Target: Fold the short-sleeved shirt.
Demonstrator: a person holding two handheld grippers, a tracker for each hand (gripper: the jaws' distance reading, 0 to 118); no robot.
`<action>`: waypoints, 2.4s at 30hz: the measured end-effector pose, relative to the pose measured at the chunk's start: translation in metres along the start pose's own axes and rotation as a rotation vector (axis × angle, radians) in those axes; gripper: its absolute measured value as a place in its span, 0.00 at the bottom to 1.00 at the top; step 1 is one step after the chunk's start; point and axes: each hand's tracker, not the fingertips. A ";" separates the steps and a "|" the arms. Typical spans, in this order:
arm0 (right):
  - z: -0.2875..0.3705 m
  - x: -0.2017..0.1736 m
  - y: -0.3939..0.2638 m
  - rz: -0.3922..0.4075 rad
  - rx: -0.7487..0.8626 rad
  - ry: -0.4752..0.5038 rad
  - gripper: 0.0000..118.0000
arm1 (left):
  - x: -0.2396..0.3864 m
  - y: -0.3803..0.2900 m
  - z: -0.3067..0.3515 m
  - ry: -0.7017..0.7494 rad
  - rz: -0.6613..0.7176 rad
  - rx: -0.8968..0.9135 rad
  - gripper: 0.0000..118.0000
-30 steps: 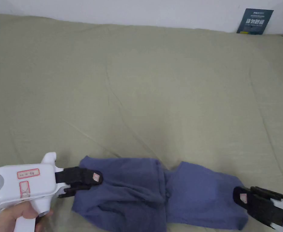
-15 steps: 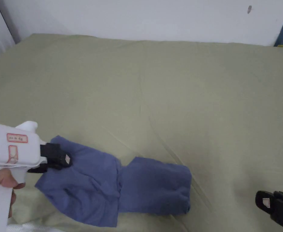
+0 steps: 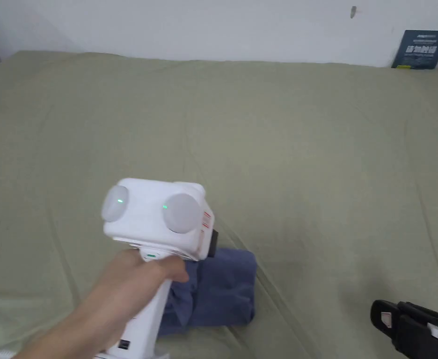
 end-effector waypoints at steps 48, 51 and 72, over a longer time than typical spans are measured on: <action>-0.229 -0.063 0.020 -0.331 -0.319 0.724 0.00 | -0.197 -0.093 -0.005 -0.326 0.375 0.065 0.05; -0.259 -0.045 0.004 -0.401 -0.401 0.764 0.00 | -0.210 -0.090 -0.026 -0.493 0.403 0.064 0.05; -0.233 -0.034 0.007 -0.410 -0.340 0.729 0.00 | -0.210 -0.085 -0.109 -0.959 0.450 0.076 0.19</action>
